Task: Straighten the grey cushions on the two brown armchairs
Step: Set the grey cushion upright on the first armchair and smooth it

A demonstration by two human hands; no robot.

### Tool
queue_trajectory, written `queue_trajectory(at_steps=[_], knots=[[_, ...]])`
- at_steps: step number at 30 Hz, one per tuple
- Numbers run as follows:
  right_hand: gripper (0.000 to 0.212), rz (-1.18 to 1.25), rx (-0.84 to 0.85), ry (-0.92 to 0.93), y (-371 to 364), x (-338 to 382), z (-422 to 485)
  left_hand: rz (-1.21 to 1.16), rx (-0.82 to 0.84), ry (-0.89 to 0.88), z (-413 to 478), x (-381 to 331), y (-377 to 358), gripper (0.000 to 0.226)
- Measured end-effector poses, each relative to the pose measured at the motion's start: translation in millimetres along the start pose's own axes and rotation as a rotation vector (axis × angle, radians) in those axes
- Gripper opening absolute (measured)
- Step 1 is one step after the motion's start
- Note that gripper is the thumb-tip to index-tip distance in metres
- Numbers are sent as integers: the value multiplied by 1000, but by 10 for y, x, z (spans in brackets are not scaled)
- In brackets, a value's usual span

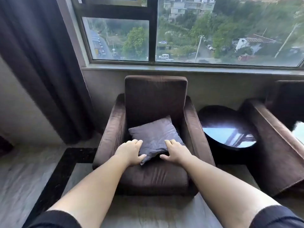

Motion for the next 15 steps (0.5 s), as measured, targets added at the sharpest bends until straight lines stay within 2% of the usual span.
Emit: queue_trajectory(at_steps=[6,15], knots=[[71,-1,52,-62,-186,-193,-74,17,71,41,-114,176,-233,77],[75,-9,81,-113,-215,-313,-85,-29,65,87,-182,603,-300,75]])
Point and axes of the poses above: each hand's wrist, its own z-axis towards the middle knuckle, its own y-axis out of the back of the hand, x = y × z, the point moved 7 cm from there along z, towards the middle knuckle, and after that the axes turned 6 degrees about x, right-handed, at the moved point
